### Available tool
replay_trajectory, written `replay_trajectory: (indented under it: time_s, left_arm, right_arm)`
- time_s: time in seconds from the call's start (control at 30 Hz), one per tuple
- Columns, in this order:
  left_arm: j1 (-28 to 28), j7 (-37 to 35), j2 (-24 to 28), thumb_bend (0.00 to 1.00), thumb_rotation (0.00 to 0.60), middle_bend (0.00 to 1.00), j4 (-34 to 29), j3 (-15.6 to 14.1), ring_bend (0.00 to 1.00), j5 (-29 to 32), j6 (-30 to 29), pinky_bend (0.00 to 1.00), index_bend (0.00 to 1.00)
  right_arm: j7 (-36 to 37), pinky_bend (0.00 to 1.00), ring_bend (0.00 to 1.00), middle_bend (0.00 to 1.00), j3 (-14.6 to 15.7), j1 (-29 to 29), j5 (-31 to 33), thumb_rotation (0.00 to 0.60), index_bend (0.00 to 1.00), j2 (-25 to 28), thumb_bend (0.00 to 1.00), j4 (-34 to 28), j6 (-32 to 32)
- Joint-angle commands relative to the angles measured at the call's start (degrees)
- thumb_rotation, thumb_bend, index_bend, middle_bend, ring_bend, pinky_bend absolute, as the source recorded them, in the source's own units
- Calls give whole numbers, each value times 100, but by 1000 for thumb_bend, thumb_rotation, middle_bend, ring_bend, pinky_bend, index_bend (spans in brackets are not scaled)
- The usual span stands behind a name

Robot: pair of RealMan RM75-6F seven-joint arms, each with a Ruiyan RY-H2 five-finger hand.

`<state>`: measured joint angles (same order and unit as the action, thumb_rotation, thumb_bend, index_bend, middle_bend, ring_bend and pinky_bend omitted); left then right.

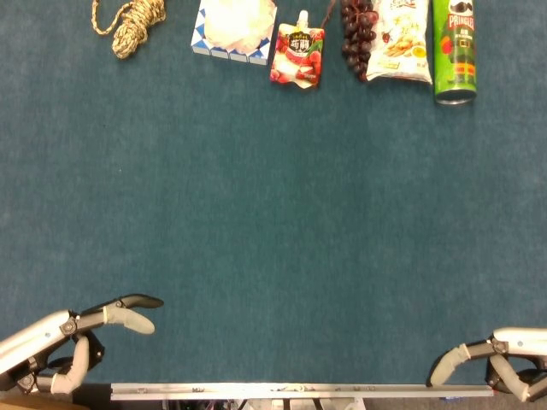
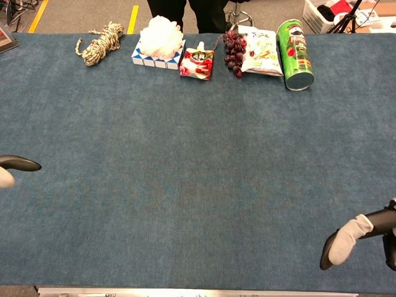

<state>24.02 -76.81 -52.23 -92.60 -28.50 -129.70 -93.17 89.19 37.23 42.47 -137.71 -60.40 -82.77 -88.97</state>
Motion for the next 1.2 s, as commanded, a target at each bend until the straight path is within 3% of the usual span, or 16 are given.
replay_trajectory:
  time_s: [0.03,0.37,0.83,1.2]
  left_arm:
    - [45,47,-8,930,600,98,1,-35,904,65,83,1000,220]
    - [128,319,-47,930,600,98,-101,-141,905,261,296,1000,224]
    - [35,754,53,930,600,98,-227,-248,904,269,41,1000,230]
    - [-192,1943,57,932,600,94,-532,-59,905,761,420,1000,240]
  right_arm:
    - [-47,1000,909,237,70,35,-38,600,238,-40,1000,76,-113]
    - [-249,1000,908,237,228,92,158,600,239,-46,1000,130,-206]
    - [-637,1000,909,237,340,172,477,600,240,-96,1000,45,161]
    - [-2572,1000,909,252,189,48,1156,600,263,285,1000,-807,1280]
